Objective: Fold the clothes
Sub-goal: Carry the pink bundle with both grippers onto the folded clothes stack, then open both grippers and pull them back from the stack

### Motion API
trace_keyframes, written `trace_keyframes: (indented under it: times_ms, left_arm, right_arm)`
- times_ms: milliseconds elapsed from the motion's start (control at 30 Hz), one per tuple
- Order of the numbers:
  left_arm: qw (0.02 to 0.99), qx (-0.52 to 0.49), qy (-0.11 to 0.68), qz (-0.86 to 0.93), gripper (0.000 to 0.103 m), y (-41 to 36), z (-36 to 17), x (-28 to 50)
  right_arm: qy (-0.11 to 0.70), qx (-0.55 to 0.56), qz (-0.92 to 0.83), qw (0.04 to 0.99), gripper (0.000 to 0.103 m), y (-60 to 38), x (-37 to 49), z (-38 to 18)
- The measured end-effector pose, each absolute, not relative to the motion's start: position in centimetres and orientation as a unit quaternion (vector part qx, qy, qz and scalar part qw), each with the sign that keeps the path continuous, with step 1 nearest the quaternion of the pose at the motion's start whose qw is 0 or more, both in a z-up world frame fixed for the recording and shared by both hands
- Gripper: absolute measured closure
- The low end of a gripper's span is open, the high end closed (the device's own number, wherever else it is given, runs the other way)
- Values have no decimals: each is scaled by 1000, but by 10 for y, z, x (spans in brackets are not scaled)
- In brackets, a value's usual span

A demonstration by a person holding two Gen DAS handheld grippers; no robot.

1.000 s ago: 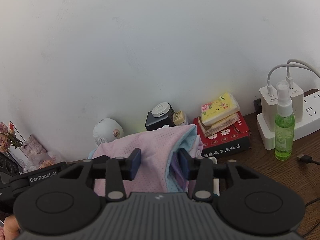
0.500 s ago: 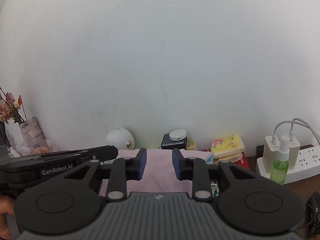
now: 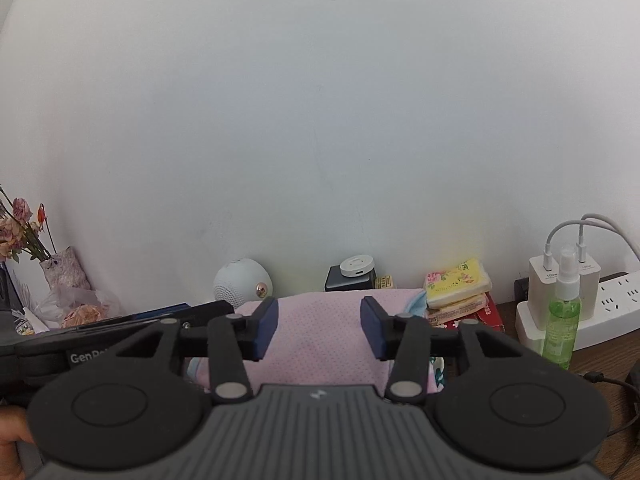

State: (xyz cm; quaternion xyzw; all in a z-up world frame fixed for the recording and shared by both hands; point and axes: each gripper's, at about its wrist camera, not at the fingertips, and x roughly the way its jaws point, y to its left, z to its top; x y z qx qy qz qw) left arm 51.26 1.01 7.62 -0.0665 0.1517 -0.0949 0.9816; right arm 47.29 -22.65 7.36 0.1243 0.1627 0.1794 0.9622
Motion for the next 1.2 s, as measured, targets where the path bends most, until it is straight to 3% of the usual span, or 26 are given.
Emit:
trace_keyframes:
  times_ms: [67, 100, 200, 633, 1200]
  left_arm:
    - [984, -65, 140, -89, 3, 13, 78, 494]
    - [984, -63, 140, -85, 1, 14, 79, 485]
    - [983, -51, 156, -82, 0, 18, 73, 463]
    - [976, -48, 206, -58, 0, 19, 56, 353]
    - [974, -58, 209, -59, 0, 12, 42, 140]
  right_arm:
    - [153, 115, 179, 965, 28, -227, 457, 76]
    - [148, 109, 178, 967, 18, -226, 448, 77]
    - [141, 88, 167, 972, 0, -224, 426, 77]
    - [201, 80, 142, 966, 0, -210, 329, 64]
    - [224, 27, 166, 960, 0, -190, 123, 59]
